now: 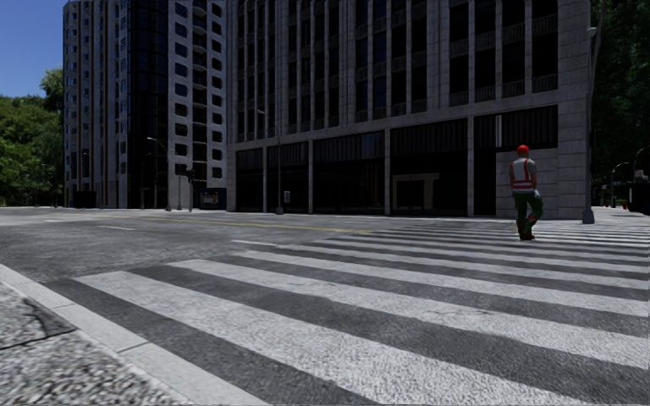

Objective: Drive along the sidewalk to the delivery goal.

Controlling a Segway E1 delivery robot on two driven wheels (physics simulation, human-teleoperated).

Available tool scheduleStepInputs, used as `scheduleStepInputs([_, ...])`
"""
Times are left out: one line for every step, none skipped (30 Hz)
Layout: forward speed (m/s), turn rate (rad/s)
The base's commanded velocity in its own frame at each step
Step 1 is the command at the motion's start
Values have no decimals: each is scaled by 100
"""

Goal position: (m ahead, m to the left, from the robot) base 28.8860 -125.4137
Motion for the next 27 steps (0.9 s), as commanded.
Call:
scheduleStepInputs([200, 0])
scheduleStepInputs([200, 0])
scheduleStepInputs([200, 0])
scheduleStepInputs([200, 0])
scheduleStepInputs([200, 0])
scheduleStepInputs([200, 0])
scheduleStepInputs([200, 0])
scheduleStepInputs([200, 0])
scheduleStepInputs([200, 0])
scheduleStepInputs([200, 0])
scheduleStepInputs([200, 0])
scheduleStepInputs([200, 0])
scheduleStepInputs([200, 0])
scheduleStepInputs([200, 0])
scheduleStepInputs([200, 0])
scheduleStepInputs([200, 0])
scheduleStepInputs([200, 0])
scheduleStepInputs([200, 0])
scheduleStepInputs([200, 0])
scheduleStepInputs([200, 0])
scheduleStepInputs([200, 0])
scheduleStepInputs([200, 0])
scheduleStepInputs([200, 0])
scheduleStepInputs([200, -4])
scheduleStepInputs([200, -17])
scheduleStepInputs([200, -17])
scheduleStepInputs([200, -22])
